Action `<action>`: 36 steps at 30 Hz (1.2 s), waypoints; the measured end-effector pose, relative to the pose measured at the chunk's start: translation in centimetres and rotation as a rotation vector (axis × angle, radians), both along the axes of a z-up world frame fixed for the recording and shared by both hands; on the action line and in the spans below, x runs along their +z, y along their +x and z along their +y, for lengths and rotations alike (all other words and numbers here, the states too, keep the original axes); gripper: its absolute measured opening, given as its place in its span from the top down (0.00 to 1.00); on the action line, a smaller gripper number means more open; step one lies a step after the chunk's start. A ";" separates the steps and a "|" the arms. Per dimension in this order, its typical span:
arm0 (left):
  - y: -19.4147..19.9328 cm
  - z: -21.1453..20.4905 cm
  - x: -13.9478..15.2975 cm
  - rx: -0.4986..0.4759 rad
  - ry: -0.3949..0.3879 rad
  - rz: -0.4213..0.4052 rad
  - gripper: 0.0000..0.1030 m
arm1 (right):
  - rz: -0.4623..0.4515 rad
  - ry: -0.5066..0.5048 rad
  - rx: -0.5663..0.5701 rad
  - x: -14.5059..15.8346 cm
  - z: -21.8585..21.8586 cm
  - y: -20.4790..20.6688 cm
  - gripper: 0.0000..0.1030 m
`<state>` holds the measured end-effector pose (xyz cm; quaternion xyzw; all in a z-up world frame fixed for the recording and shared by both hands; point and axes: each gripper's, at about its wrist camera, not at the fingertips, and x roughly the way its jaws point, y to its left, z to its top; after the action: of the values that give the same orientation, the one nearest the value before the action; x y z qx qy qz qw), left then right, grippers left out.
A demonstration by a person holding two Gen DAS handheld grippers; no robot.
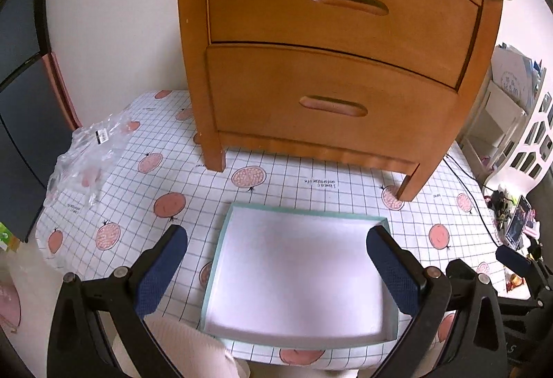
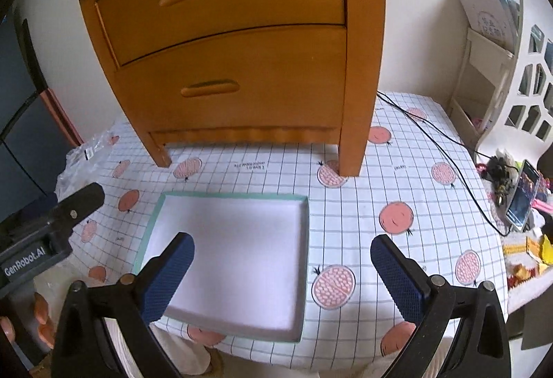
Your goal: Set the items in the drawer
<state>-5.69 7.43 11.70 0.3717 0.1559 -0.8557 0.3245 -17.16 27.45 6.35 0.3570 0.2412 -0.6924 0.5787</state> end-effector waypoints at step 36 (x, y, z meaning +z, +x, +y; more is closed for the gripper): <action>3.6 3.0 -8.3 0.010 0.067 -0.163 0.00 | 0.100 0.100 -0.032 -6.9 5.8 0.7 0.00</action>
<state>-2.06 10.40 3.35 0.4503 0.1595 -0.8152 0.3276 -16.46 33.23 -0.52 0.3543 0.2982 -0.7058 0.5361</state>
